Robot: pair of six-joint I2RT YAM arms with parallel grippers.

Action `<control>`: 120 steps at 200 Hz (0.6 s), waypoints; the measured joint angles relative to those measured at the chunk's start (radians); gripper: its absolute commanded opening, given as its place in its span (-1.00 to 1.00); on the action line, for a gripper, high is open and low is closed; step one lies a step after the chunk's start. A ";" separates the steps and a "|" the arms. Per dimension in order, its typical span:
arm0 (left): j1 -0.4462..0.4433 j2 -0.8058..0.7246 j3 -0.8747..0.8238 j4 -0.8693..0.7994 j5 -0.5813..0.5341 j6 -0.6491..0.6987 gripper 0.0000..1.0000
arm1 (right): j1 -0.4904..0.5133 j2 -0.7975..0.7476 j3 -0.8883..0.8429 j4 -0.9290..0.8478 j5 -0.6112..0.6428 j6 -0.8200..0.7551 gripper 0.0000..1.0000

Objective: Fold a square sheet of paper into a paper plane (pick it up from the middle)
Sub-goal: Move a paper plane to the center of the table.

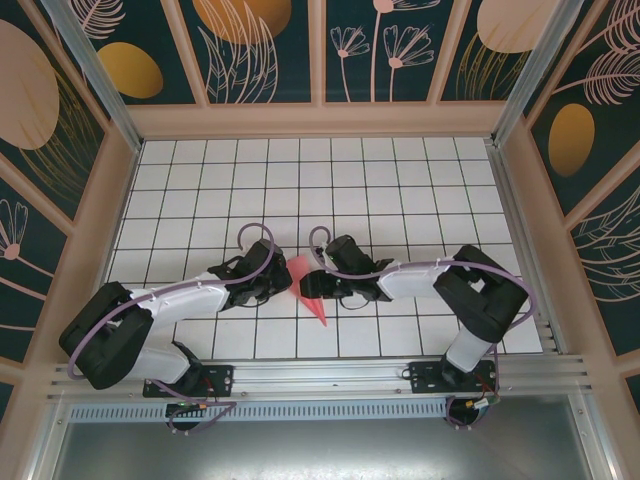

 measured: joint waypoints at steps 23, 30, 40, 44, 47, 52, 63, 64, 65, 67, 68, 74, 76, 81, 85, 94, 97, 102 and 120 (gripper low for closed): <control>0.000 0.000 -0.005 0.000 0.000 0.002 -0.85 | 0.010 0.000 0.006 -0.027 0.004 -0.018 0.06; 0.000 0.000 -0.006 0.000 0.000 0.004 -0.86 | 0.014 0.000 0.011 -0.039 0.016 -0.021 0.07; 0.000 0.000 -0.008 0.000 0.000 0.004 -0.87 | 0.019 -0.001 0.015 -0.051 0.033 -0.025 0.09; 0.000 0.000 -0.008 0.000 0.000 0.005 -0.87 | 0.019 -0.002 0.016 -0.054 0.043 -0.027 0.12; 0.000 0.000 -0.008 0.000 0.000 0.004 -0.87 | 0.021 -0.004 0.016 -0.056 0.048 -0.029 0.13; 0.000 0.000 -0.008 0.000 0.000 0.005 -0.87 | 0.022 -0.008 0.016 -0.061 0.060 -0.032 0.15; 0.000 0.000 -0.010 0.000 0.000 0.005 -0.87 | 0.021 -0.016 0.017 -0.072 0.082 -0.038 0.17; 0.000 0.000 -0.010 0.000 0.000 0.004 -0.87 | 0.021 -0.016 0.017 -0.072 0.083 -0.038 0.17; 0.000 0.000 -0.010 0.000 0.000 0.005 -0.87 | 0.020 -0.017 0.017 -0.073 0.085 -0.039 0.17; 0.000 0.000 -0.011 0.000 0.000 0.004 -0.87 | 0.019 -0.018 0.018 -0.076 0.088 -0.039 0.17; 0.000 0.000 -0.011 0.000 0.000 0.004 -0.87 | 0.019 -0.018 0.019 -0.076 0.089 -0.039 0.17; 0.000 0.000 -0.014 0.000 0.000 0.004 -0.87 | 0.018 -0.019 0.023 -0.084 0.097 -0.040 0.17; 0.000 0.000 -0.014 0.000 0.000 0.005 -0.87 | 0.018 -0.019 0.025 -0.084 0.099 -0.040 0.17; 0.000 0.000 -0.016 0.000 0.000 0.004 -0.87 | 0.017 -0.019 0.029 -0.088 0.104 -0.040 0.17; 0.000 0.000 -0.018 0.000 0.000 0.005 -0.86 | 0.017 -0.019 0.032 -0.090 0.104 -0.040 0.17; 0.000 0.000 -0.020 0.000 0.000 0.004 -0.86 | 0.016 -0.019 0.036 -0.090 0.103 -0.041 0.18; 0.000 0.000 -0.020 0.000 0.000 0.004 -0.86 | 0.016 -0.019 0.038 -0.091 0.103 -0.041 0.17; 0.000 0.000 -0.021 0.000 0.000 0.004 -0.86 | 0.017 -0.018 0.040 -0.090 0.101 -0.043 0.17; 0.000 0.000 -0.021 0.000 0.000 0.004 -0.86 | 0.026 -0.011 0.048 -0.090 0.094 -0.048 0.17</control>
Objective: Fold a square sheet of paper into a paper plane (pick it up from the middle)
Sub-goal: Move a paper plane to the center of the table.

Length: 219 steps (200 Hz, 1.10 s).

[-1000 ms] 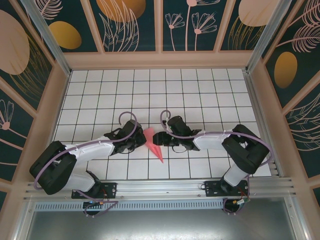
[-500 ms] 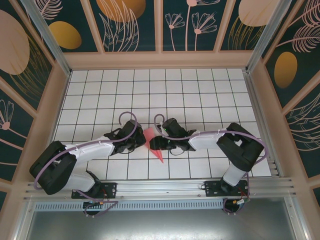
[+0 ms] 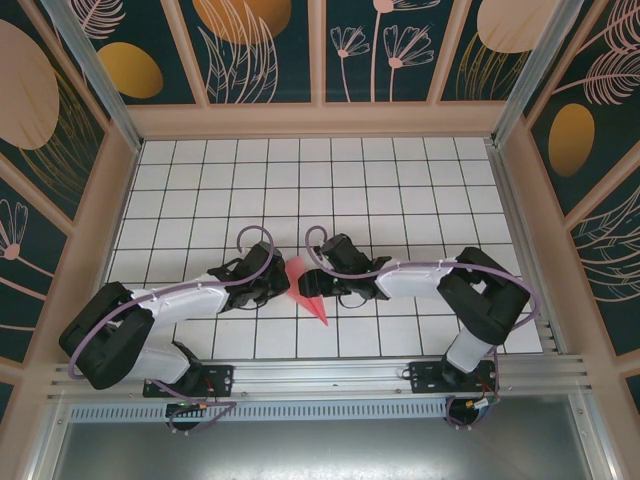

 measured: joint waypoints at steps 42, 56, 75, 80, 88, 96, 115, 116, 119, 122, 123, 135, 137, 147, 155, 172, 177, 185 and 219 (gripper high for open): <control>0.000 0.000 0.000 0.000 0.000 0.000 -0.85 | 0.041 0.013 0.014 -0.023 0.008 -0.019 0.15; 0.000 0.000 0.000 0.000 0.000 0.000 -0.85 | 0.045 0.016 0.019 -0.040 0.024 -0.025 0.11; 0.000 0.000 0.000 0.000 0.000 0.000 -0.84 | 0.049 0.019 0.025 -0.064 0.049 -0.034 0.00; 0.000 0.000 0.000 0.000 0.000 0.000 -0.84 | 0.049 0.021 0.027 -0.071 0.056 -0.037 -0.03; 0.000 0.000 0.000 0.000 0.000 0.000 -0.84 | 0.052 0.024 0.030 -0.079 0.063 -0.046 -0.09; 0.000 0.000 0.000 0.000 0.000 0.000 -0.84 | 0.056 0.027 0.031 -0.083 0.066 -0.047 -0.13; 0.000 -0.005 0.000 0.000 0.000 0.000 -0.82 | 0.065 0.035 0.040 -0.098 0.082 -0.058 -0.27; 0.000 -0.005 0.000 0.000 0.000 0.000 -0.82 | 0.065 0.036 0.040 -0.099 0.083 -0.058 -0.28; 0.000 -0.006 0.000 0.000 0.001 0.000 -0.82 | 0.066 0.037 0.043 -0.101 0.085 -0.056 -0.31; 0.000 -0.008 0.000 0.000 0.000 0.000 -0.81 | 0.068 0.040 0.046 -0.105 0.088 -0.062 -0.35; 0.000 -0.009 0.000 0.000 0.000 0.000 -0.81 | 0.068 0.040 0.047 -0.105 0.088 -0.061 -0.36; 0.000 -0.017 0.000 0.000 0.001 0.001 -0.78 | 0.073 0.046 0.056 -0.115 0.100 -0.069 -0.44; 0.000 -0.018 0.000 0.000 0.001 0.001 -0.77 | 0.075 0.047 0.058 -0.117 0.102 -0.064 -0.44; 0.000 -0.026 0.000 0.000 0.001 0.004 -0.73 | 0.079 0.050 0.066 -0.131 0.113 -0.072 -0.60; 0.000 -0.034 0.000 0.000 0.000 0.005 -0.68 | 0.083 0.051 0.072 -0.141 0.122 -0.073 -0.68; 0.000 -0.061 0.000 0.000 0.000 0.006 -0.49 | 0.087 0.052 0.090 -0.166 0.149 -0.067 -0.90; 0.000 -0.074 0.000 -0.001 -0.002 0.008 -0.46 | 0.089 0.052 0.097 -0.175 0.160 -0.067 -0.93; 0.000 -0.100 0.000 -0.004 -0.006 0.008 -0.45 | 0.089 0.052 0.109 -0.192 0.181 -0.066 -0.97; 0.000 -0.240 -0.005 -0.038 -0.065 0.010 -0.31 | 0.076 0.047 0.173 -0.292 0.322 -0.037 -0.96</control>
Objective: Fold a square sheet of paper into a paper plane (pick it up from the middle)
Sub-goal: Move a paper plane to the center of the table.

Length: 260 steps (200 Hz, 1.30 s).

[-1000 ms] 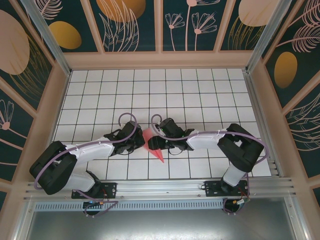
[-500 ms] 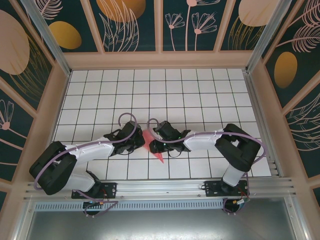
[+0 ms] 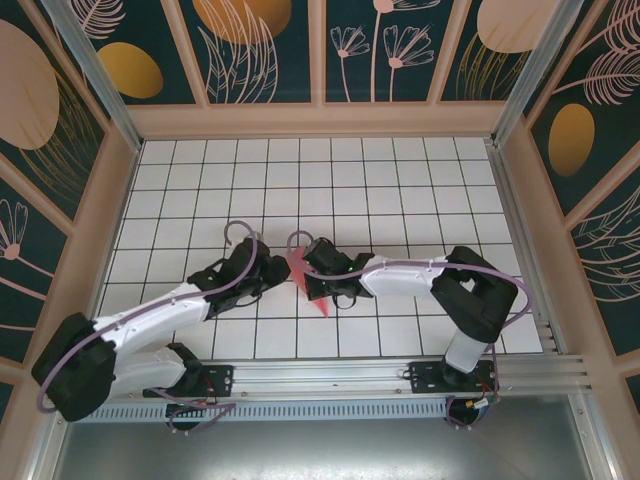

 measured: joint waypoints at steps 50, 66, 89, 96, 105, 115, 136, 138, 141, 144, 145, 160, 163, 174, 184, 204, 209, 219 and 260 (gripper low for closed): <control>0.010 -0.169 -0.083 -0.054 -0.104 -0.015 -0.19 | -0.122 0.111 0.220 -0.176 0.175 0.101 -0.86; 0.014 -0.201 -0.103 -0.077 -0.128 -0.019 -0.16 | -0.146 0.174 0.274 -0.205 0.185 0.114 -0.84; 0.019 -0.253 -0.123 -0.102 -0.152 -0.022 -0.13 | -0.166 0.242 0.313 -0.240 0.184 0.142 -0.69; 0.020 -0.267 -0.127 -0.109 -0.159 -0.022 -0.13 | -0.170 0.253 0.317 -0.246 0.182 0.154 -0.61; 0.021 -0.283 -0.131 -0.117 -0.164 -0.022 -0.14 | -0.171 0.258 0.322 -0.250 0.181 0.158 -0.52; 0.021 -0.298 -0.134 -0.123 -0.170 -0.022 -0.13 | -0.171 0.258 0.323 -0.250 0.180 0.167 -0.50; 0.021 -0.323 -0.139 -0.135 -0.177 -0.022 -0.13 | -0.171 0.262 0.323 -0.249 0.180 0.179 -0.47; 0.021 -0.325 -0.139 -0.137 -0.178 -0.022 -0.13 | -0.171 0.263 0.323 -0.249 0.180 0.179 -0.47; 0.021 -0.327 -0.140 -0.138 -0.179 -0.022 -0.13 | -0.171 0.264 0.325 -0.250 0.180 0.179 -0.47; 0.021 -0.330 -0.141 -0.140 -0.180 -0.022 -0.13 | -0.171 0.265 0.327 -0.251 0.180 0.180 -0.46; 0.021 -0.332 -0.142 -0.141 -0.180 -0.022 -0.13 | -0.171 0.266 0.328 -0.253 0.180 0.180 -0.46; 0.024 -0.342 -0.145 -0.153 -0.183 -0.022 -0.13 | -0.169 0.277 0.344 -0.268 0.181 0.181 -0.45; 0.024 -0.344 -0.145 -0.156 -0.185 -0.022 -0.13 | -0.168 0.282 0.348 -0.274 0.183 0.181 -0.45; 0.026 -0.350 -0.145 -0.163 -0.190 -0.022 -0.13 | -0.163 0.296 0.371 -0.299 0.190 0.181 -0.45; 0.026 -0.358 -0.145 -0.169 -0.198 -0.021 -0.13 | -0.156 0.312 0.397 -0.329 0.206 0.181 -0.45; 0.026 -0.369 -0.145 -0.178 -0.219 -0.015 -0.13 | -0.146 0.330 0.434 -0.375 0.235 0.182 -0.28; 0.026 -0.370 -0.144 -0.181 -0.228 -0.013 -0.13 | -0.145 0.331 0.438 -0.381 0.241 0.180 -0.21; 0.026 -0.371 -0.143 -0.195 -0.248 -0.003 -0.13 | -0.145 0.329 0.442 -0.394 0.250 0.170 -0.05; 0.026 -0.371 -0.100 -0.246 -0.386 0.068 0.19 | -0.146 0.219 0.436 -0.413 0.256 0.123 0.50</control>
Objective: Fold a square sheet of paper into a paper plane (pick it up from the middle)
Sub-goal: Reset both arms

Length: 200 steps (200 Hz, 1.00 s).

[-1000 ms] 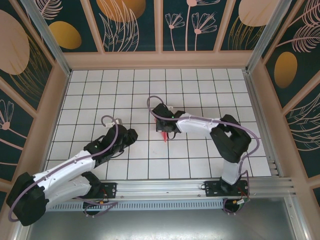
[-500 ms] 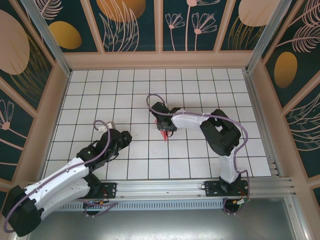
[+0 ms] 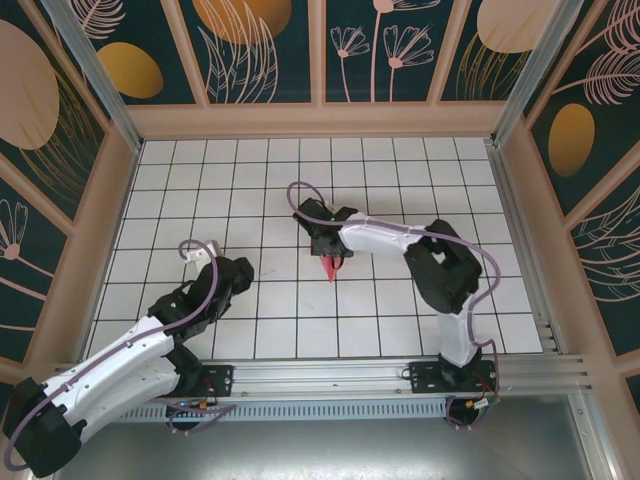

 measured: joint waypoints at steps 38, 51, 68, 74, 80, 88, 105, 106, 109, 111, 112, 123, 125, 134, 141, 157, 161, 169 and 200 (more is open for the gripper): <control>0.034 0.011 0.041 0.000 -0.159 0.092 0.64 | -0.006 -0.320 -0.089 0.064 0.084 -0.024 0.62; 0.075 0.027 0.040 0.008 -0.209 0.129 0.82 | -0.023 -0.423 -0.150 0.080 0.158 -0.015 0.63; 0.136 0.037 0.031 0.050 -0.284 0.182 0.97 | -0.078 -0.556 -0.288 0.124 0.285 -0.017 0.66; 0.156 0.037 0.025 0.071 -0.305 0.208 0.97 | -0.101 -0.597 -0.344 0.145 0.330 -0.026 0.69; 0.180 0.038 0.019 0.097 -0.326 0.237 0.97 | -0.127 -0.638 -0.407 0.169 0.377 -0.045 0.70; 0.210 0.041 0.010 0.140 -0.350 0.280 0.97 | -0.167 -0.685 -0.488 0.209 0.420 -0.080 0.70; 0.274 0.067 -0.011 0.252 -0.395 0.376 0.97 | -0.279 -0.766 -0.644 0.312 0.461 -0.171 0.71; 0.279 0.071 -0.013 0.263 -0.398 0.387 0.97 | -0.293 -0.771 -0.657 0.323 0.464 -0.184 0.71; 0.290 0.080 -0.018 0.280 -0.402 0.402 0.97 | -0.317 -0.782 -0.681 0.347 0.459 -0.201 0.70; 0.297 0.087 -0.020 0.295 -0.405 0.413 0.97 | -0.335 -0.789 -0.699 0.365 0.457 -0.213 0.71; 0.300 0.089 -0.021 0.299 -0.406 0.417 0.97 | -0.342 -0.792 -0.705 0.371 0.457 -0.220 0.71; 0.344 0.133 -0.037 0.368 -0.408 0.472 0.97 | -0.442 -0.820 -0.790 0.463 0.438 -0.291 0.70; 0.352 0.142 -0.040 0.379 -0.407 0.480 0.97 | -0.460 -0.822 -0.806 0.482 0.431 -0.304 0.71; 0.391 0.179 -0.054 0.431 -0.394 0.513 0.97 | -0.534 -0.828 -0.868 0.563 0.397 -0.357 0.71; 0.419 0.208 -0.063 0.466 -0.383 0.535 0.98 | -0.582 -0.827 -0.912 0.626 0.364 -0.394 0.71; 0.459 0.267 -0.075 0.553 -0.365 0.603 0.97 | -0.662 -0.816 -0.996 0.761 0.283 -0.459 0.70; 0.463 0.278 -0.080 0.581 -0.362 0.623 0.98 | -0.681 -0.808 -1.015 0.803 0.259 -0.477 0.70; 0.471 0.301 -0.092 0.646 -0.344 0.660 0.98 | -0.708 -0.789 -1.047 0.876 0.219 -0.505 0.70; 0.509 0.415 -0.129 0.851 -0.279 0.748 0.97 | -0.742 -0.699 -1.099 1.124 0.087 -0.600 0.70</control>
